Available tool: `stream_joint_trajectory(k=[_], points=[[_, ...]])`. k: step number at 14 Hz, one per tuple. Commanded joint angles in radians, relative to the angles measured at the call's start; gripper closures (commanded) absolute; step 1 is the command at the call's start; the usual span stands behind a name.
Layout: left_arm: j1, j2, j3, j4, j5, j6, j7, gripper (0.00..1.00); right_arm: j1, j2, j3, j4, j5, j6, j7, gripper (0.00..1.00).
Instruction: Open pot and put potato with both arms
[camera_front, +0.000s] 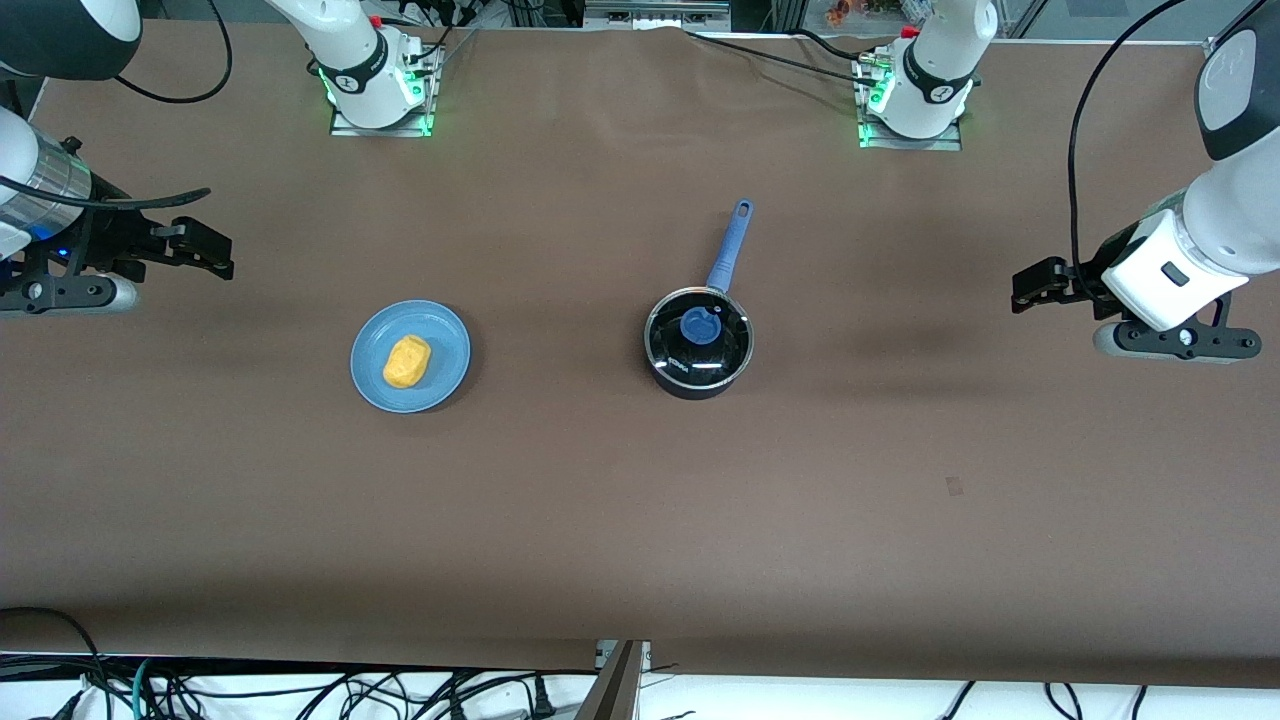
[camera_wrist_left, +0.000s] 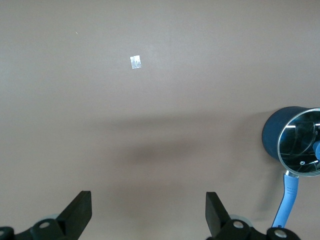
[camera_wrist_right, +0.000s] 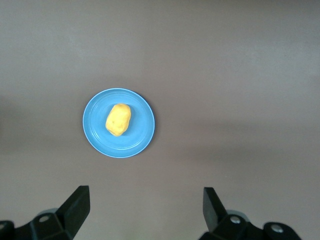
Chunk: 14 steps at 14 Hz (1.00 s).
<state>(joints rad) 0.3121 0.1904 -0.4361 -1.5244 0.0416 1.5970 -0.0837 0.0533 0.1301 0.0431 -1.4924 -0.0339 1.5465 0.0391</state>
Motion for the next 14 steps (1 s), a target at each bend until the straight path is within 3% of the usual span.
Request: stream_joint_trajectory(k=[1,14], points=[[0.004,-0.014,0.0,-0.013,-0.02,-0.003,0.01,0.0,-0.001,-0.004,0.001,0.003,0.008,0.003,0.012,0.0],[-0.001,-0.011,-0.026,-0.014,-0.022,0.004,-0.053,0.0,-0.003,-0.003,0.0,0.003,0.011,0.003,0.01,0.0]])
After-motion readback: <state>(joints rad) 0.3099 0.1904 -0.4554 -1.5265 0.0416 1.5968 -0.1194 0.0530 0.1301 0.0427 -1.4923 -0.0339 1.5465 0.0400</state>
